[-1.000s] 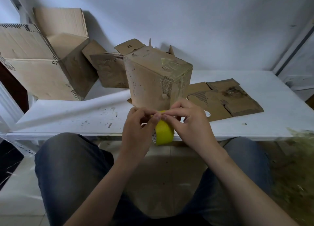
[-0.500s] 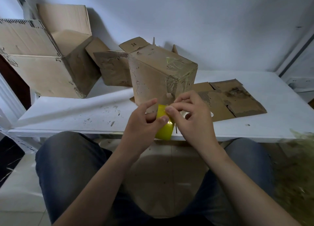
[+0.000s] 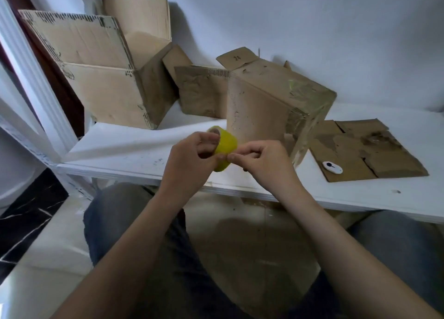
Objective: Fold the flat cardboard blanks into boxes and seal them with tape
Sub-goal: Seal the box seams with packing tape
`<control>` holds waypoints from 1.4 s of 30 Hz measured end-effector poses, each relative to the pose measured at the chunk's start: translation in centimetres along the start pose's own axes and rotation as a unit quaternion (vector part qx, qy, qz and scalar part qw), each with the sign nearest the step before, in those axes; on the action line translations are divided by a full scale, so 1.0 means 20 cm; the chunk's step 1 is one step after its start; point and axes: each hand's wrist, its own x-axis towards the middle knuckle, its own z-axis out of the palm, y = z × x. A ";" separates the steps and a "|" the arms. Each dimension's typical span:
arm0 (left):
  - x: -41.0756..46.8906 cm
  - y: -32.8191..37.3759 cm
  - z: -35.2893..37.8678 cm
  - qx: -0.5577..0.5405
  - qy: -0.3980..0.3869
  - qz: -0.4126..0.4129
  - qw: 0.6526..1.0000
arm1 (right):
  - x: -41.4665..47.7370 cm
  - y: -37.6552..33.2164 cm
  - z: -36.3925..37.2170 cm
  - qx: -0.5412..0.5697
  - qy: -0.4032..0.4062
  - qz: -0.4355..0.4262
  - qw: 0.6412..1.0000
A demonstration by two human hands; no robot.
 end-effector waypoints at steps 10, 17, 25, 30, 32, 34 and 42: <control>0.41 -0.53 -0.17 0.348 -0.057 0.003 0.936 | 0.39 0.07 0.26 -0.273 -0.112 0.003 0.956; 0.52 -0.76 -0.09 0.363 -0.086 -0.070 0.925 | 0.47 0.04 0.26 -0.317 -0.116 0.003 0.941; 0.53 -0.37 -0.02 0.170 -0.042 -0.081 0.981 | 0.38 -0.25 0.02 -0.263 -0.046 -0.132 0.955; 0.48 0.05 0.08 0.065 -0.077 -0.005 0.995 | 0.37 -0.37 -0.30 -0.310 0.052 -0.211 0.926; 0.46 0.19 0.13 0.052 -0.090 0.006 0.995 | 0.37 -0.35 -0.45 -0.388 0.093 -0.160 0.903; 0.43 0.30 0.18 0.047 -0.113 0.007 0.992 | 0.40 -0.26 -0.59 -0.423 0.096 -0.061 0.899; 0.35 0.48 0.29 -0.035 -0.125 -0.044 0.991 | 0.30 -0.10 -0.81 -0.169 -0.004 -0.015 0.986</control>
